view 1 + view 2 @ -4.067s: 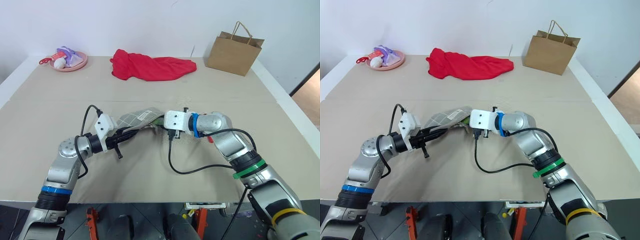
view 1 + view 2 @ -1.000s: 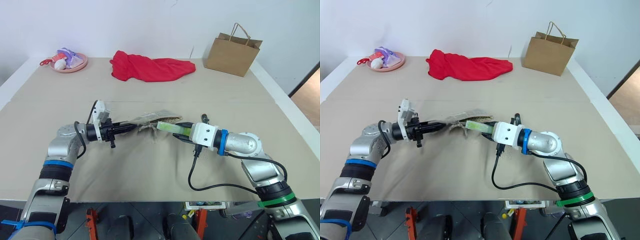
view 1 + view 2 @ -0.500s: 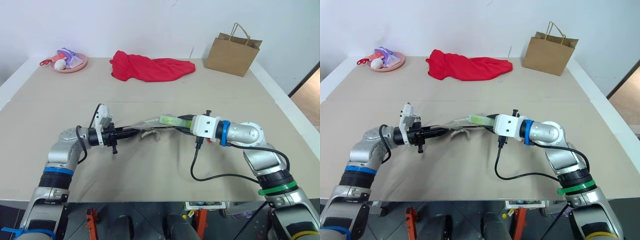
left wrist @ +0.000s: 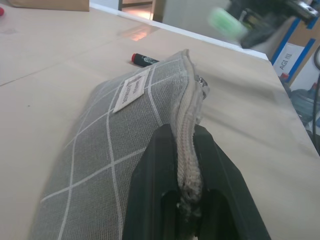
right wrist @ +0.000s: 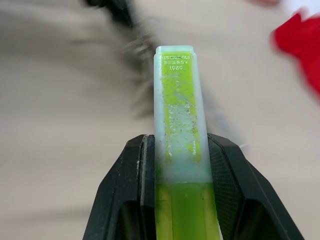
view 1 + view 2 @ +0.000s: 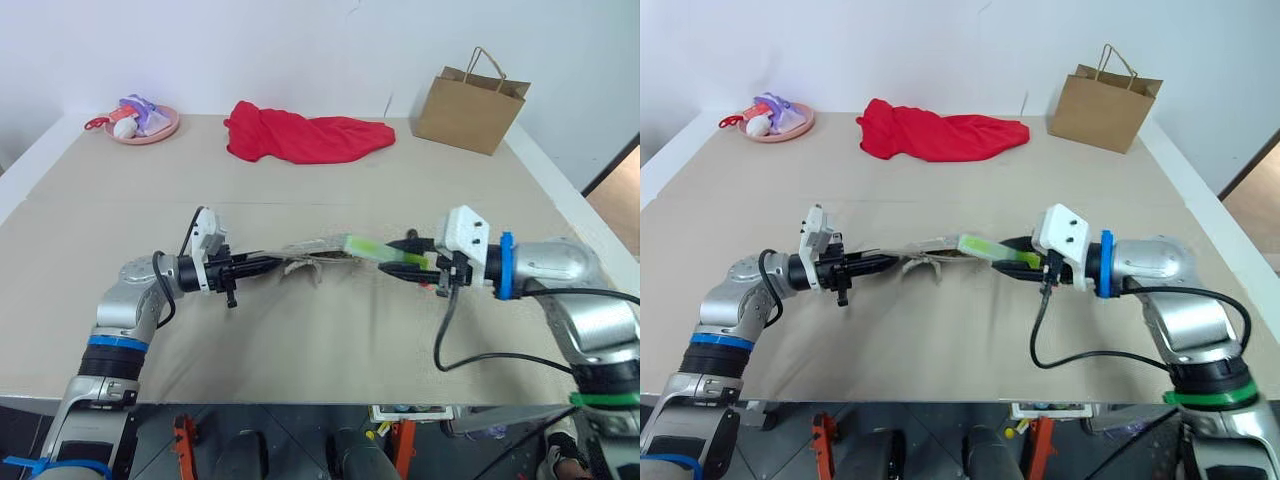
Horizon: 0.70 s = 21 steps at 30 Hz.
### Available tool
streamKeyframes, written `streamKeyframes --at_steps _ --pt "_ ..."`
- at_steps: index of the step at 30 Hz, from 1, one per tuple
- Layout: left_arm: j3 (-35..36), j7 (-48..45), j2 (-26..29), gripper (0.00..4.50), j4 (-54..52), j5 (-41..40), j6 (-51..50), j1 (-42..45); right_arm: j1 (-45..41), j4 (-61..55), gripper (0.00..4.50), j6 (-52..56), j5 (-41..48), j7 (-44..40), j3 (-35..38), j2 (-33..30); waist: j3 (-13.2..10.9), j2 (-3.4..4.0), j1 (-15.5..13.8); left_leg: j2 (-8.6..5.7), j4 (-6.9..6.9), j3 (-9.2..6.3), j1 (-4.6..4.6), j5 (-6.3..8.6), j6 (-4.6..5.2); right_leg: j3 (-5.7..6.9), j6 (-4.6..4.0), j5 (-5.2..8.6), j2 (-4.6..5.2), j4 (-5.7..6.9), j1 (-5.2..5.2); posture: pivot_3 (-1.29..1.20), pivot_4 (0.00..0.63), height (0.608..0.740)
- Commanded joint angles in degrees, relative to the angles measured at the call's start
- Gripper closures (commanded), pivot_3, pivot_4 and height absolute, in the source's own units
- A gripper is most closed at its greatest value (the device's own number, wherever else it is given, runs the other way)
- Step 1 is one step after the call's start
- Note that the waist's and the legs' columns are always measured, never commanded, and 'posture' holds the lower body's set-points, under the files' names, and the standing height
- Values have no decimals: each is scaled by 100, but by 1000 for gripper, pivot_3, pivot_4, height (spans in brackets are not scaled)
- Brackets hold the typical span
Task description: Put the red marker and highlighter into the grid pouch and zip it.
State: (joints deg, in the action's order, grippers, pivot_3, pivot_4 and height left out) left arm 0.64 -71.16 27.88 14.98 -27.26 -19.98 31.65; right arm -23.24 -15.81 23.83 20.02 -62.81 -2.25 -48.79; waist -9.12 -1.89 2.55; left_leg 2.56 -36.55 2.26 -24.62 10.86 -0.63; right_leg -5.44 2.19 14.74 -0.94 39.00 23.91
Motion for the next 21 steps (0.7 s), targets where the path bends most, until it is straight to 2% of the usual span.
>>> streamKeyframes --at_steps 1,21 --pt "69 1 -38 4500 -96 -80 35 108 -22 -64 3414 -139 -269 119 -115 -23 0 0 19 2 -1 3 2 0 0 -3 -1 -2 -1 0 1 0 150 740" --pt "61 -36 -41 4500 -209 -108 37 -8 -416 504 3414 -576 -744 186 -348 293 0 0 6 6 0 4 2 -2 1 -6 -4 -5 -10 1 2 0 150 740"
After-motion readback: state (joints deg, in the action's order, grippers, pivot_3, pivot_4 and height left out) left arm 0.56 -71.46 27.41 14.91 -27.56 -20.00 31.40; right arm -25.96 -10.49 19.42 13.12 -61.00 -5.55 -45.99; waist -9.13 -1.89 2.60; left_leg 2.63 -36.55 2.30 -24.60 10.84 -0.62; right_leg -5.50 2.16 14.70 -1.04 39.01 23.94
